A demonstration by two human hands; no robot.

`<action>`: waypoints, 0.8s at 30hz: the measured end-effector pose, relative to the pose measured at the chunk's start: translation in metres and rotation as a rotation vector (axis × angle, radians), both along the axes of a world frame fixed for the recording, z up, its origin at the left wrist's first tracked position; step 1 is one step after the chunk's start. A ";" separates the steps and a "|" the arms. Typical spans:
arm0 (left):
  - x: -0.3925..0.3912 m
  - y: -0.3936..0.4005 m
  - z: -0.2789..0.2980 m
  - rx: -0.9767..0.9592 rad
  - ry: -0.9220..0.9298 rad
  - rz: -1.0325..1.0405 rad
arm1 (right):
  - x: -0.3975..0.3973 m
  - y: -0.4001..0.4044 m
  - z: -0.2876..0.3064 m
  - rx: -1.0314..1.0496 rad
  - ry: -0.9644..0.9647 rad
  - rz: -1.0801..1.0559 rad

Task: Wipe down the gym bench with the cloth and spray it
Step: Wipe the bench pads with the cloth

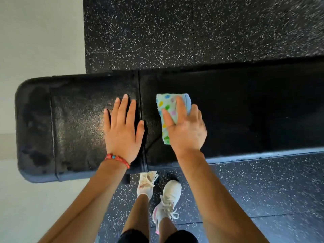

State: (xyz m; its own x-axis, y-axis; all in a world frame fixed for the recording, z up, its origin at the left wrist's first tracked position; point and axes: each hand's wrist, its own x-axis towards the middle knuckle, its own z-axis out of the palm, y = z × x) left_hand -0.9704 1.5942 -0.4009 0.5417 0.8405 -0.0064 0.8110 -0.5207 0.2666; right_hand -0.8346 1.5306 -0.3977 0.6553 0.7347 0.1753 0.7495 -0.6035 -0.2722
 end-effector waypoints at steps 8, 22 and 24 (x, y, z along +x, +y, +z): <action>-0.001 -0.003 -0.004 0.029 0.049 -0.017 | 0.020 0.077 -0.001 0.024 0.012 -0.038; 0.042 0.011 0.004 -0.017 0.038 -0.146 | 0.138 0.007 0.013 -0.122 0.064 -0.411; 0.045 0.009 0.000 -0.013 0.088 -0.153 | 0.108 0.013 0.006 -0.079 -0.014 -0.321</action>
